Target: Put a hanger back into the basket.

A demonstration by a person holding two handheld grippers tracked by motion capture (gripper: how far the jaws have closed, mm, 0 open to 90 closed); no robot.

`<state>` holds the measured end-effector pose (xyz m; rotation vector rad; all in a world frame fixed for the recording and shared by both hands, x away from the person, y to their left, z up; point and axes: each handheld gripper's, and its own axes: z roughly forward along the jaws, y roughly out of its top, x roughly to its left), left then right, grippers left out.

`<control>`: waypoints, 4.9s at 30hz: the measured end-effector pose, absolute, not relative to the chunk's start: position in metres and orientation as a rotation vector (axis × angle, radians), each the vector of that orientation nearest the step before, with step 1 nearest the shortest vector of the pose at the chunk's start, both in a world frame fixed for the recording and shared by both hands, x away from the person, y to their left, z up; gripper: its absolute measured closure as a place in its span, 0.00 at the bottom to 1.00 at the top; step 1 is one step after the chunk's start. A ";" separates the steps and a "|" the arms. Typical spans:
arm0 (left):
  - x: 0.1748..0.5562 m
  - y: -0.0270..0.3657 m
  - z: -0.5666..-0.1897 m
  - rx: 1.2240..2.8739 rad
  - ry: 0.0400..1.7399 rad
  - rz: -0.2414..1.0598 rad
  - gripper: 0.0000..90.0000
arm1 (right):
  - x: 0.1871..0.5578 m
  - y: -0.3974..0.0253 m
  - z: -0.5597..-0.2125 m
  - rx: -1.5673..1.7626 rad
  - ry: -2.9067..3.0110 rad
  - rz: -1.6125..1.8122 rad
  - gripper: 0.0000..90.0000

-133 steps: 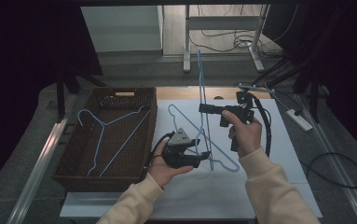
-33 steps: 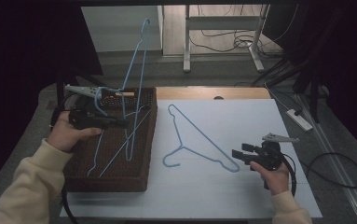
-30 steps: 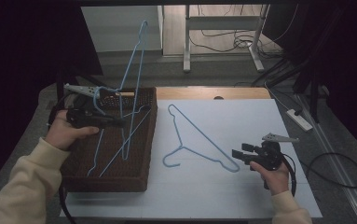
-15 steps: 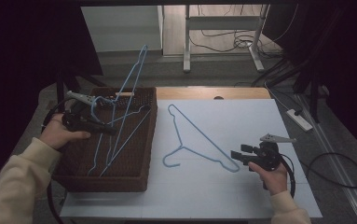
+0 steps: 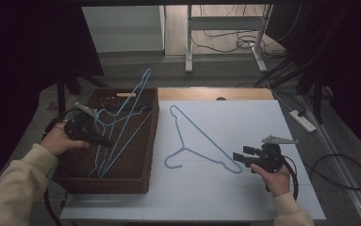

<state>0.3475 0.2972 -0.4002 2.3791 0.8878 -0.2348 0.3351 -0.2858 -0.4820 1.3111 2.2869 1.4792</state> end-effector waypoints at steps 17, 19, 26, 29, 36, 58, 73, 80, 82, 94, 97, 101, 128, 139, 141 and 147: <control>0.357 0.295 -0.434 2.420 0.977 -0.322 0.97 | 0.335 -0.285 -0.483 1.310 2.286 1.478 0.35; 0.359 0.295 -0.438 2.414 0.992 -0.334 0.97 | 0.335 -0.286 -0.483 1.310 2.286 1.479 0.35; 0.365 0.289 -0.445 2.419 1.033 -0.355 0.96 | 0.335 -0.285 -0.483 1.313 2.291 1.475 0.35; 0.367 0.288 -0.449 2.412 1.075 -0.356 0.96 | 0.335 -0.285 -0.483 1.312 2.291 1.476 0.35; 0.370 0.296 -0.451 2.387 1.209 -0.325 0.96 | 0.335 -0.285 -0.484 1.311 2.289 1.477 0.35; 0.357 0.306 -0.444 2.228 1.468 0.111 0.32 | 0.335 -0.285 -0.483 1.305 2.290 1.481 0.35; 0.331 0.297 -0.419 2.100 1.338 0.228 0.30 | 0.334 -0.286 -0.482 1.304 2.282 1.486 0.35; 0.316 0.288 -0.413 2.073 1.247 0.279 0.30 | 0.334 -0.288 -0.482 1.296 2.277 1.475 0.35; 0.311 0.285 -0.409 2.068 1.227 0.310 0.30 | 0.334 -0.288 -0.482 1.296 2.281 1.469 0.35; 0.280 0.251 -0.390 2.015 1.035 0.351 0.30 | 0.334 -0.288 -0.481 1.288 2.281 1.461 0.35; 0.276 0.245 -0.390 2.014 1.016 0.355 0.30 | 0.334 -0.288 -0.481 1.288 2.281 1.461 0.35; 0.273 0.234 -0.393 1.993 0.984 0.333 0.30 | 0.334 -0.289 -0.481 1.286 2.280 1.462 0.35; 0.267 0.191 -0.420 1.982 0.902 0.316 0.30 | 0.334 -0.283 -0.475 1.228 2.300 1.439 0.35; 0.268 0.196 -0.424 1.965 0.917 0.311 0.30 | 0.339 -0.266 -0.473 1.144 2.362 1.323 0.37; 0.268 0.196 -0.424 1.965 0.916 0.311 0.30 | 0.339 -0.264 -0.472 1.139 2.366 1.316 0.37; 0.267 0.197 -0.425 1.966 0.920 0.309 0.30 | 0.345 -0.259 -0.473 1.127 2.378 1.272 0.37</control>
